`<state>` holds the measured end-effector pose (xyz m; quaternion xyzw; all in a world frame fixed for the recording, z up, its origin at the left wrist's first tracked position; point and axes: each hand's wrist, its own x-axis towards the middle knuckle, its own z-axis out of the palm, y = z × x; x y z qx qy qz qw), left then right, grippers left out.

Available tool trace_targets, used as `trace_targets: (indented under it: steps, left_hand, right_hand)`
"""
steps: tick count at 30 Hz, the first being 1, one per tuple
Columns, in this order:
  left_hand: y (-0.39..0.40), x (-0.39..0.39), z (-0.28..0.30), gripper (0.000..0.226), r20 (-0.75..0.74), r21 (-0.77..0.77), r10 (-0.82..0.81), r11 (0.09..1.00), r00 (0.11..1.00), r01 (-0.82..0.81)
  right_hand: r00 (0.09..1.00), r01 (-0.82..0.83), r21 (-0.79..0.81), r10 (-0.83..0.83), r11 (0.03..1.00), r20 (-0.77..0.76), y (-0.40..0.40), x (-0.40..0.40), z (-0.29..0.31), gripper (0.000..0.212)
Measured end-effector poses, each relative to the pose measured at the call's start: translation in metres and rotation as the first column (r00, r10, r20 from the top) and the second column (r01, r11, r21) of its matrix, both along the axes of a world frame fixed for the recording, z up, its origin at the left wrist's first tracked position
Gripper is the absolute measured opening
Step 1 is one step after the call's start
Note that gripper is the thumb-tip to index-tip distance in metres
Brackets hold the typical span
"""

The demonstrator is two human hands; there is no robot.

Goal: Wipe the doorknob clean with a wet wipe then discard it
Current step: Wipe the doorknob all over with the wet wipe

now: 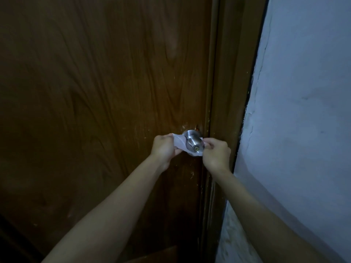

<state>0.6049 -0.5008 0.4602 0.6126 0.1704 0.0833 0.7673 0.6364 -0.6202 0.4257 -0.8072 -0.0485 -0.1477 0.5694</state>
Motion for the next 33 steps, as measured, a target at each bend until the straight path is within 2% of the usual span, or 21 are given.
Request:
trace_targets:
  steps: [6,10,13,16,19,21,23,26,28,29,31,33]
  left_hand:
    - [-0.005,-0.001,-0.013,0.029,-0.064,0.148,-0.028,0.988,0.998,0.037]
    - [-0.003,0.004,0.002,0.03,0.029,0.21,-0.066,0.976,0.997,0.058]
    - [-0.007,0.003,0.007,0.035,0.078,0.284,-0.106,0.955,0.991,0.08]
    - [-0.007,0.001,-0.004,0.034,0.052,0.278,-0.094,0.957,0.994,0.075]
    - [-0.007,-0.003,-0.011,0.034,0.039,0.27,-0.126,0.956,0.991,0.111]
    - [-0.007,-0.005,-0.006,0.032,0.07,0.241,-0.147,0.962,0.987,0.127]
    - [-0.004,-0.005,0.002,0.03,0.11,0.241,-0.154,0.963,0.982,0.124]
    - [0.0,-0.008,0.011,0.024,0.184,0.197,-0.039,0.98,0.982,0.002]
    - [0.006,-0.009,0.014,0.016,0.275,0.207,0.064,0.97,0.959,-0.124]
    - [0.01,-0.008,0.015,0.019,0.339,0.252,0.086,0.951,0.937,-0.178]
    - [0.017,-0.005,0.016,0.022,0.48,0.409,0.067,0.865,0.875,-0.291]
    - [0.019,-0.004,0.016,0.023,0.583,0.573,0.023,0.697,0.812,-0.431]
  right_hand:
    - [0.977,-0.145,-0.106,0.159,0.984,0.145,0.0,0.006,0.012,0.027]
    - [0.987,-0.13,-0.068,0.135,0.989,0.09,-0.006,0.0,-0.011,0.029]
    - [0.987,-0.131,-0.045,0.135,0.99,0.085,-0.006,0.003,-0.001,0.029]
    - [0.969,-0.164,-0.059,0.172,0.985,0.179,-0.001,0.009,0.018,0.027]
    - [0.935,-0.269,-0.1,0.284,0.958,0.211,0.008,0.01,0.017,0.027]
    - [0.927,-0.281,-0.055,0.285,0.958,0.243,0.012,0.006,0.008,0.026]
    - [0.925,-0.236,0.078,0.199,0.969,0.324,0.013,0.001,-0.003,0.025]
    - [0.892,-0.058,0.182,-0.03,0.982,0.45,0.005,-0.003,-0.007,0.022]
    - [0.849,0.03,0.183,-0.122,0.983,0.515,-0.004,0.001,0.002,0.021]
    - [0.82,0.063,0.151,-0.137,0.986,0.555,-0.009,0.004,0.008,0.022]
    - [0.762,0.111,0.037,-0.109,0.993,0.639,-0.017,0.013,0.018,0.024]
    - [0.718,0.11,-0.119,0.004,0.987,0.696,-0.019,0.019,0.022,0.025]
